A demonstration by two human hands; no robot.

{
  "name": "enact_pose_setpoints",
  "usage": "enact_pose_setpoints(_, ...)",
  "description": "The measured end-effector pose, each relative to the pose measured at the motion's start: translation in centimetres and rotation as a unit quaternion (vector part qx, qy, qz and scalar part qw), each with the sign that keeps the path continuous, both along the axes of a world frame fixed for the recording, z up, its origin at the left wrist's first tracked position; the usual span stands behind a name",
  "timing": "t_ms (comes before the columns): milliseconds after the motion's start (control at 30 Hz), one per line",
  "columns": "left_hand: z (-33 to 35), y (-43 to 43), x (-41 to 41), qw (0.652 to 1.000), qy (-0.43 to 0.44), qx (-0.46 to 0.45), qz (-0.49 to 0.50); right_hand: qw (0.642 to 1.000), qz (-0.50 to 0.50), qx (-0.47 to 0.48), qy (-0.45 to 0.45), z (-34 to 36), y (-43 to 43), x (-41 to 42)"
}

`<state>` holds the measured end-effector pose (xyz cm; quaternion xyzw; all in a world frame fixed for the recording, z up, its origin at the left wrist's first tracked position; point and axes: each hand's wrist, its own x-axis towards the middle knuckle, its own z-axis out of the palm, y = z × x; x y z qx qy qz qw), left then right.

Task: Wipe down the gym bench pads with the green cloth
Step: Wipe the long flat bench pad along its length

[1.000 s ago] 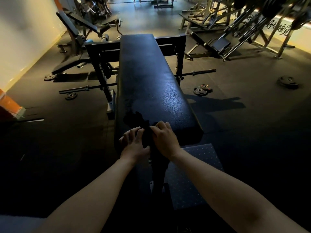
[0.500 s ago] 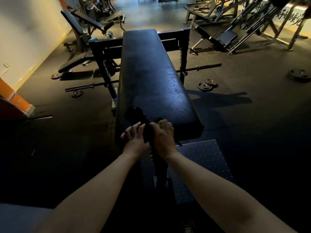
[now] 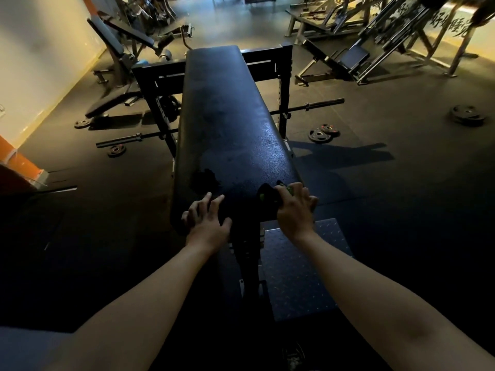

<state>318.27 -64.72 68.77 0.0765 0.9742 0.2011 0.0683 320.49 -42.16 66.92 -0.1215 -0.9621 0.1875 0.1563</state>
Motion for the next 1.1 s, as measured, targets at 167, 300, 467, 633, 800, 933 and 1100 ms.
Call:
enact_pose_setpoints(167,0.3,0.3,-0.1,1.000,0.010,-0.012,0.013,0.996,0.057,-0.067,-0.020,1.5,-7.2,-1.6)
enact_pose_setpoints(300,0.4,0.1,-0.1,0.999,0.025,-0.017,0.014,0.983,0.182,-0.009,-0.033,2.1,-8.8,-1.8)
enact_pose_setpoints(467,0.4,0.0,-0.4,0.999,0.045,0.005,0.017,0.995,0.101,-0.012,-0.007,1.4,-1.6,-4.3)
enact_pose_setpoints(633,0.8,-0.4,-1.4,0.995,0.086,0.036,0.028,0.999,-0.024,-0.008,-0.046,2.6,0.1,-6.0)
enact_pose_setpoints(800,1.6,-1.2,-4.4,0.990,0.071,0.044,0.118,0.988,0.144,0.035,-0.039,3.5,-7.4,-6.2)
enact_pose_setpoints(933,1.1,-1.6,-5.4,0.988,-0.014,-0.003,0.155,0.965,0.249,0.077,-0.026,3.7,-8.1,-7.2)
enact_pose_setpoints(1100,1.2,-1.0,-5.4,0.988,-0.027,-0.006,0.155,0.991,0.086,0.068,-0.075,4.1,-0.2,-13.3)
